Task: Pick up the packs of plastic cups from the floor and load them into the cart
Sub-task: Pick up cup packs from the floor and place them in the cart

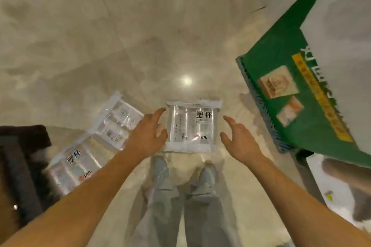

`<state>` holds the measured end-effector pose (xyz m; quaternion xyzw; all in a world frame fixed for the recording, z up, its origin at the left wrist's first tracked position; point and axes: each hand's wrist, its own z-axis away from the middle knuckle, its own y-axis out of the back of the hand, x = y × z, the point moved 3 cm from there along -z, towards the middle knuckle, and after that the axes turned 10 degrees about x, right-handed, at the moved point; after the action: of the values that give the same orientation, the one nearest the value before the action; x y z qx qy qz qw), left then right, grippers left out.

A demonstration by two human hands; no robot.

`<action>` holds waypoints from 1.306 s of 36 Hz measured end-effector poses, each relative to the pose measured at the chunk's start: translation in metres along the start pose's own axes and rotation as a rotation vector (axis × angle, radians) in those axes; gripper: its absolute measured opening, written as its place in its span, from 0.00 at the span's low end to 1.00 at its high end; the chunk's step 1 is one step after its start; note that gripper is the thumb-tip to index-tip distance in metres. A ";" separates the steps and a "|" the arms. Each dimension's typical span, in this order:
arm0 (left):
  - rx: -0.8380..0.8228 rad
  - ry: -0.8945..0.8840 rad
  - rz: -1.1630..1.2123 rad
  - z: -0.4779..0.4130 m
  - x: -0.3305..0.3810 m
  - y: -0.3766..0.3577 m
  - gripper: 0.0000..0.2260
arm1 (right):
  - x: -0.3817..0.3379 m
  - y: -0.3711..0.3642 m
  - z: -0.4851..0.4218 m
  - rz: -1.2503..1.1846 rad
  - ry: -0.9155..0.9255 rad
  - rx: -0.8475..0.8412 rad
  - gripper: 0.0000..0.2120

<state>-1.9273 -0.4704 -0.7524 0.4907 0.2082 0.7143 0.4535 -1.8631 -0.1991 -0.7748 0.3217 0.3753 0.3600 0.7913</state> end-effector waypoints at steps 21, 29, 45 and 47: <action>-0.095 -0.168 0.099 -0.108 -0.156 -0.236 0.32 | 0.119 -0.225 -0.125 -0.263 -0.006 0.082 0.33; -0.030 -0.160 0.156 -0.077 -0.032 -0.068 0.33 | 0.032 -0.033 -0.071 -0.194 -0.024 0.142 0.32; 0.240 -0.430 0.078 0.102 0.286 0.347 0.27 | -0.147 0.420 0.189 -0.233 0.159 0.547 0.31; 0.228 -0.500 0.046 0.121 0.317 0.379 0.27 | -0.155 0.455 0.228 -0.222 0.136 0.612 0.30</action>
<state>-2.0214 -0.4084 -0.2561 0.7042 0.1579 0.5531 0.4162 -1.8953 -0.1362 -0.2472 0.4770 0.5506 0.1625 0.6655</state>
